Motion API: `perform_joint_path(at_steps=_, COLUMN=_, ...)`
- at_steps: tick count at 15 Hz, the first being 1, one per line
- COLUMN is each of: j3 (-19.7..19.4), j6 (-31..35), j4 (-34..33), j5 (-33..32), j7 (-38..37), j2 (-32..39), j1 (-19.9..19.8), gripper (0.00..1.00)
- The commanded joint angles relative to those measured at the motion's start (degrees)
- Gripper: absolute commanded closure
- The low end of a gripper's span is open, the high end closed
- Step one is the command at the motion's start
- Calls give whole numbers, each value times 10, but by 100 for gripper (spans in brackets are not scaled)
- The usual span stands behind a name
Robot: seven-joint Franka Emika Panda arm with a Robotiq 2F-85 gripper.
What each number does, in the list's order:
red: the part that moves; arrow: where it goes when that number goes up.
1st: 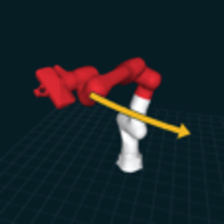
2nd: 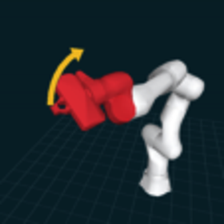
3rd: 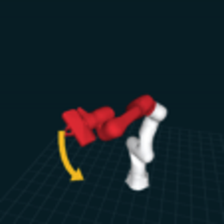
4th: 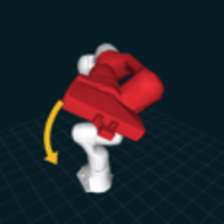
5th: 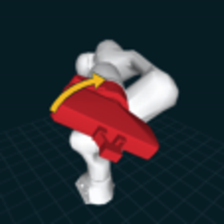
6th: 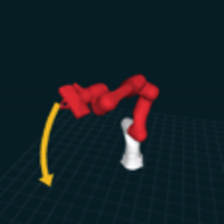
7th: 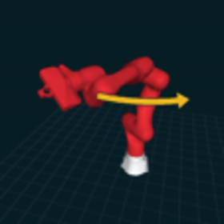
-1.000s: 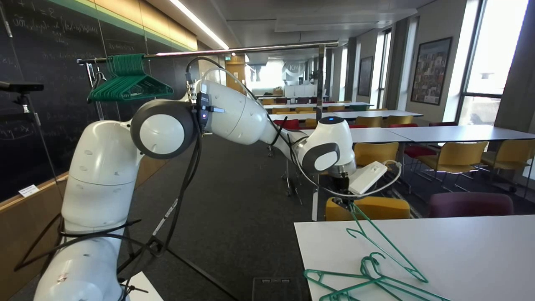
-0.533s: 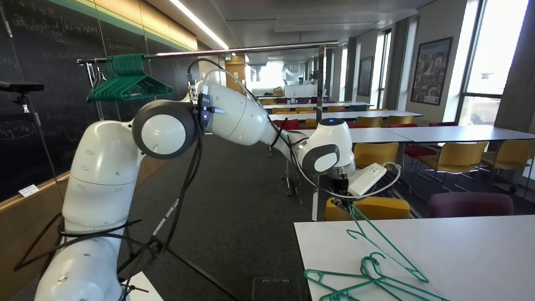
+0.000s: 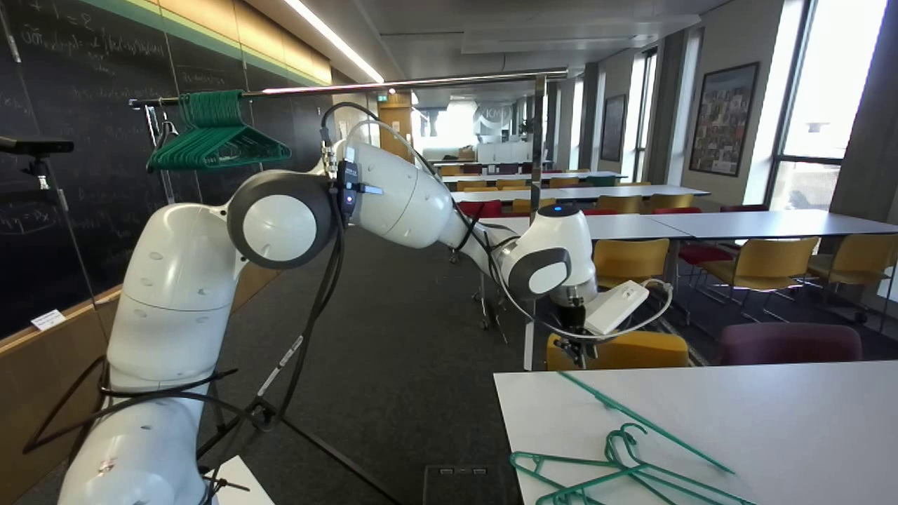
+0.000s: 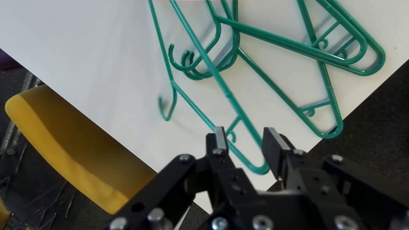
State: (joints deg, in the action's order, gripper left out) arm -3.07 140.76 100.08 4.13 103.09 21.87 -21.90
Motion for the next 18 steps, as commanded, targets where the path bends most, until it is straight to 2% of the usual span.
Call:
perform_joint_path(at_steps=1, j3=-13, j6=-1, j4=-3, j5=-4, j7=0, j2=0, j1=5, gripper=31)
perform_joint_path(at_steps=5, j3=-14, j6=-12, j4=-3, j5=2, j7=3, j2=-5, j1=2, gripper=2)
perform_joint_path(at_steps=6, j3=-7, j6=-26, j4=-1, j5=12, j7=16, j2=-11, j1=-2, gripper=0)
perform_joint_path(at_steps=7, j3=3, j6=-46, j4=0, j5=27, j7=37, j2=-18, j1=-9, gripper=0)
perform_joint_path(at_steps=8, j3=25, j6=-94, j4=-1, j5=73, j7=78, j2=-31, j1=-25, gripper=0)
perform_joint_path(at_steps=9, j3=27, j6=-124, j4=3, j5=98, j7=92, j2=-46, j1=-24, gripper=0)
perform_joint_path(at_steps=12, j3=19, j6=-263, j4=7, j5=154, j7=112, j2=-93, j1=-13, gripper=0)
perform_joint_path(at_steps=14, j3=-2, j6=-352, j4=2, j5=149, j7=99, j2=-126, j1=6, gripper=0)
perform_joint_path(at_steps=17, j3=-20, j6=-348, j4=34, j5=54, j7=113, j2=-197, j1=42, gripper=0)
perform_joint_path(at_steps=18, j3=-27, j6=-353, j4=-7, j5=93, j7=97, j2=-141, j1=40, gripper=0)
